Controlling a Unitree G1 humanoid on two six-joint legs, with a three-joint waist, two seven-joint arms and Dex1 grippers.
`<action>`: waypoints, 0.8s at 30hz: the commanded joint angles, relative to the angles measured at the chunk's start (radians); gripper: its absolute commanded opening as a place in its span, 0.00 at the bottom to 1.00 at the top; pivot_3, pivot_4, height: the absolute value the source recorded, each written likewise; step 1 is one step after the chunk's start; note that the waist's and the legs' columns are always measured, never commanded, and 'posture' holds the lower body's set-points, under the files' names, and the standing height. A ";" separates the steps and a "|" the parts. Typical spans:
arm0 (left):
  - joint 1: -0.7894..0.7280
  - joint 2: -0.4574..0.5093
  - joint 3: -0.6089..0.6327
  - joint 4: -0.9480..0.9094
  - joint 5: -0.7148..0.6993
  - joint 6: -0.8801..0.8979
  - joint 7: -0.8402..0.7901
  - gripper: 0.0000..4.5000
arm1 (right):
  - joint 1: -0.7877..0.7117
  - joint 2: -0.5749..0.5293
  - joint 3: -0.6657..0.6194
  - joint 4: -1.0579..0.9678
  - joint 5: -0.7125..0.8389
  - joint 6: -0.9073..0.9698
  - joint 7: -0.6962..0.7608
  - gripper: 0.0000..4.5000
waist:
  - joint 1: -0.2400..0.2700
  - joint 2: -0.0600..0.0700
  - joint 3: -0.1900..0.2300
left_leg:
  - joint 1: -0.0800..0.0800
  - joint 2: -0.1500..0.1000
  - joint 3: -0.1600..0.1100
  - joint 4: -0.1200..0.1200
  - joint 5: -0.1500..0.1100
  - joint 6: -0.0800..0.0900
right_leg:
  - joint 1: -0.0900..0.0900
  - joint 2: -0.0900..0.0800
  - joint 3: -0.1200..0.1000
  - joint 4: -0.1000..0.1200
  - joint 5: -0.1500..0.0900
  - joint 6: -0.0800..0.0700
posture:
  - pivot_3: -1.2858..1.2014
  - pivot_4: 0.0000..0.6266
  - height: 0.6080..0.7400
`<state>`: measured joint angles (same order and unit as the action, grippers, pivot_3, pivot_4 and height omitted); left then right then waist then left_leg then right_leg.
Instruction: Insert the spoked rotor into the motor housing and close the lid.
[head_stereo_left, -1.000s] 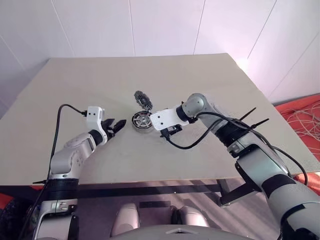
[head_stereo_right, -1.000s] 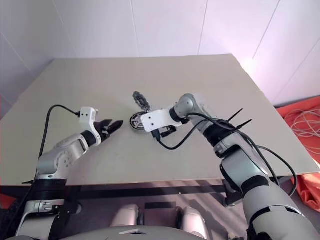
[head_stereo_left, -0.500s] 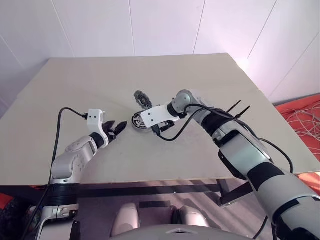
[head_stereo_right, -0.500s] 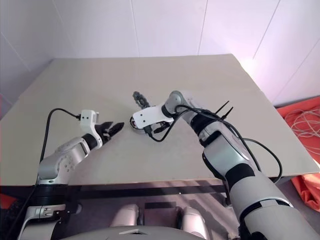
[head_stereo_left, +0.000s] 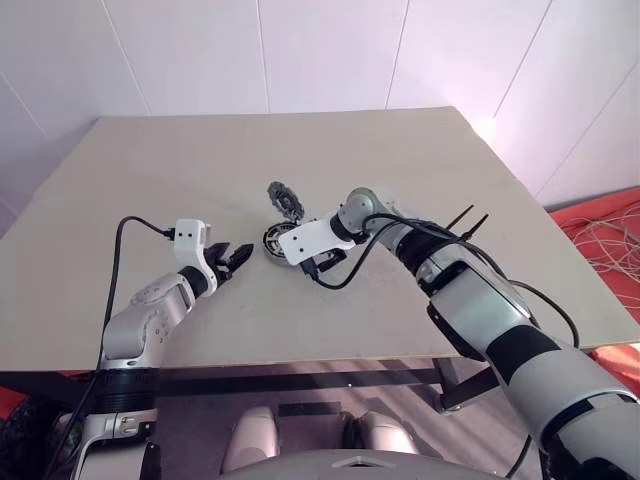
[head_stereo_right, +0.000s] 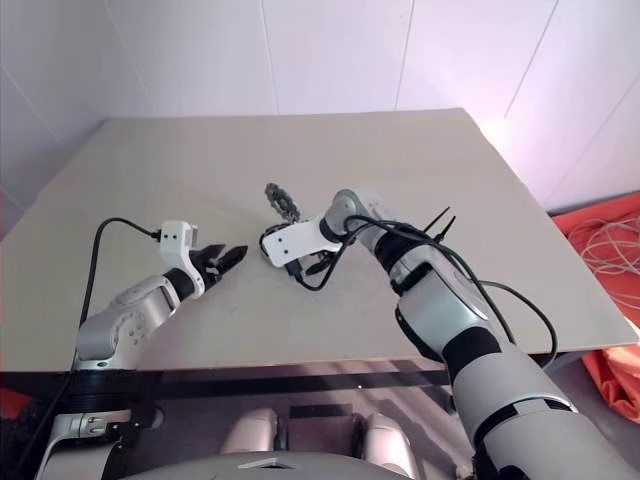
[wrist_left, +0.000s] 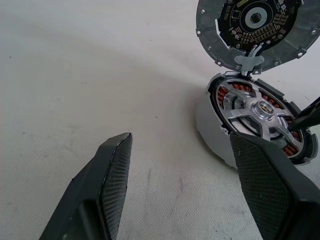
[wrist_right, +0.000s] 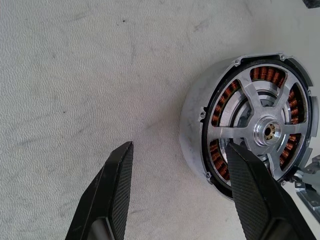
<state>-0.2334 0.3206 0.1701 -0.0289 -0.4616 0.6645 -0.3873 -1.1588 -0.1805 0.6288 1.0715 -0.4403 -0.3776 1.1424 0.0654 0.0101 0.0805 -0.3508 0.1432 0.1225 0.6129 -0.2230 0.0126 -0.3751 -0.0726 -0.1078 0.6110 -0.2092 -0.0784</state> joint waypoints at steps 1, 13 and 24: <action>-0.012 0.000 0.021 -0.041 -0.011 -0.013 0.004 0.74 | -0.027 0.002 0.000 0.014 -0.024 -0.018 -0.008 0.64 | 0.000 0.000 0.000 | 0.000 0.000 0.000 0.000 0.000 0.000 | 0.000 0.000 0.000 0.000 0.000 0.000 | 0.52 0.00 1.00; -0.016 -0.015 0.015 -0.030 -0.008 -0.026 0.005 0.74 | -0.121 0.000 0.019 0.103 -0.104 -0.082 -0.019 0.60 | 0.001 0.000 0.000 | -0.001 0.000 0.000 0.000 0.000 -0.001 | -0.001 0.000 0.000 0.001 0.000 0.000 | 0.52 0.00 1.00; -0.001 -0.029 0.019 -0.037 -0.004 -0.035 0.014 0.74 | -0.190 0.049 0.036 0.166 -0.163 -0.145 -0.023 0.60 | 0.000 0.000 0.000 | -0.016 0.001 0.000 0.003 0.001 -0.001 | -0.018 0.000 0.000 0.009 -0.002 -0.004 | 0.52 0.00 1.00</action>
<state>-0.2314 0.2902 0.1693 -0.0289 -0.4615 0.6514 -0.3771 -1.3150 -0.1415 0.6705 1.2481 -0.6072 -0.4968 1.1104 0.0653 0.0105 0.0807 -0.3677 0.1442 0.1226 0.6163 -0.2217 0.0114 -0.3944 -0.0726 -0.1080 0.6210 -0.2117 -0.0830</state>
